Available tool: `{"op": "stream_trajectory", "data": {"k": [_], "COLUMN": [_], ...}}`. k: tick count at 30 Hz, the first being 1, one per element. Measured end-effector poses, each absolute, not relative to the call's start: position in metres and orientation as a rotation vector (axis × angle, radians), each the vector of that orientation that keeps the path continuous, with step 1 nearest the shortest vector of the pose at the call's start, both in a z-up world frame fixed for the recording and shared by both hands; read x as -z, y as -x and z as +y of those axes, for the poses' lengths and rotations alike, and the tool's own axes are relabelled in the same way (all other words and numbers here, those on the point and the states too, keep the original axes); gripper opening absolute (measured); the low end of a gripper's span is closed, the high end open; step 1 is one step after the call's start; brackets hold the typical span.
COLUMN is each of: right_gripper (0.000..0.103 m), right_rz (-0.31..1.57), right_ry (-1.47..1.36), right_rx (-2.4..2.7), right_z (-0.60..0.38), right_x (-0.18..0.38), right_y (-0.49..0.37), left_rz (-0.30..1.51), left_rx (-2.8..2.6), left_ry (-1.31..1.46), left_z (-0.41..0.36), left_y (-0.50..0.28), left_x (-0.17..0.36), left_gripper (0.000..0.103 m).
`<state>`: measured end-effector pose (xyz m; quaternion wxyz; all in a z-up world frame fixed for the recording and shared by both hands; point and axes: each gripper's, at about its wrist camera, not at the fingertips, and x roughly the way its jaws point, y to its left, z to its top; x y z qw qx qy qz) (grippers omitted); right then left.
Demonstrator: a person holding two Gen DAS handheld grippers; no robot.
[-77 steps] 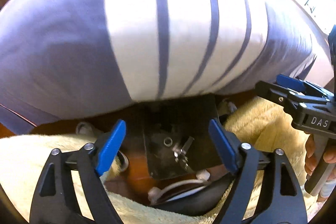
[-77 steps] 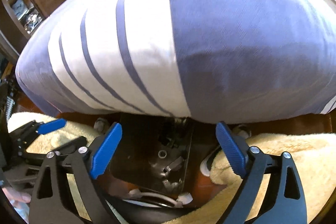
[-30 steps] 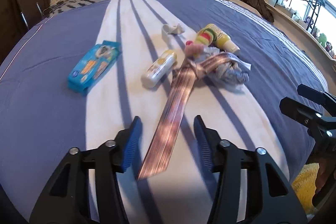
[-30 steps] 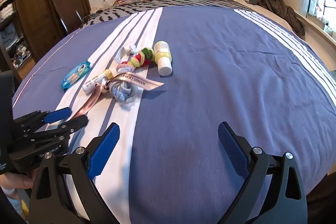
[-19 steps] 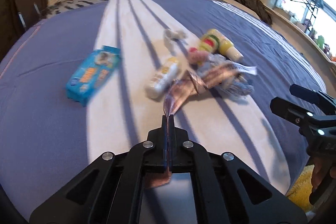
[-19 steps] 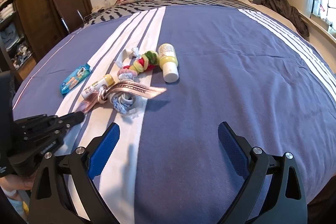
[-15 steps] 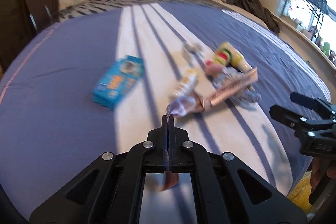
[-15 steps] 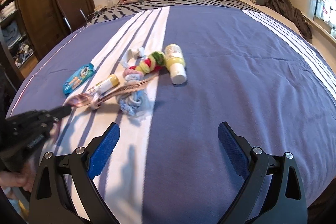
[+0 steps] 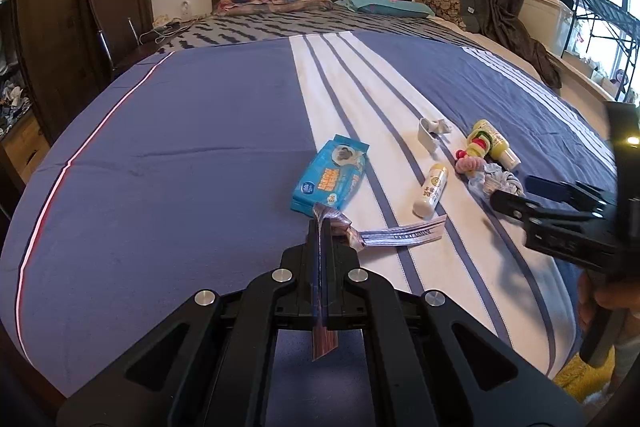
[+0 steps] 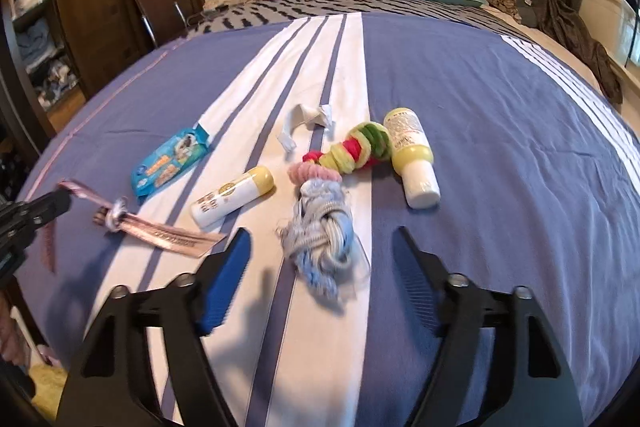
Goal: Collect trash
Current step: 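Pinch the pink ribbon with the left tool while the right tool grasps the grey cloth, then carry the ribbon and grey cloth down into the bin and open both tools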
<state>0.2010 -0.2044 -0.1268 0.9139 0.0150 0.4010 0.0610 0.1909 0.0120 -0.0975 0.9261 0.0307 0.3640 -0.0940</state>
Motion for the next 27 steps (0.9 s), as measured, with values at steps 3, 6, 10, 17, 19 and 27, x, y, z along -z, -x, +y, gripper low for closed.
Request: {"op": "stream_trajectory", "data": {"k": [3, 6, 10, 17, 19, 27], "right_gripper": [0.036, 0.031, 0.030, 0.030, 0.030, 0.030], "right_rz": [0.822, 0.810, 0.768, 0.710, 0.709, 0.672], "right_ry": [-0.018, -0.012, -0.014, -0.039, -0.051, -0.046], "right_rx": [-0.117, -0.125, -0.128, -0.166, -0.165, -0.188], "right_z": [-0.204, -0.205, -0.208, -0.217, -0.221, -0.222], "right_x": [0.128, 0.125, 0.109, 0.076, 0.071, 0.053], "right_y": [-0.201, -0.196, -0.182, -0.140, -0.130, -0.080], "left_rz": [0.747, 0.750, 0.739, 0.694, 0.682, 0.628], "left_rx": [0.203, 0.212, 0.234, 0.284, 0.292, 0.323], "left_ry": [-0.061, -0.060, -0.064, -0.058, -0.057, -0.058], "left_z": [0.012, 0.010, 0.004, -0.011, -0.014, -0.025], "left_y": [-0.188, -0.184, -0.174, -0.140, -0.130, -0.077], "left_x": [0.098, 0.099, 0.094, 0.069, 0.063, 0.037], "left_gripper": [0.000, 0.000, 0.000, 0.000, 0.000, 0.000]}}
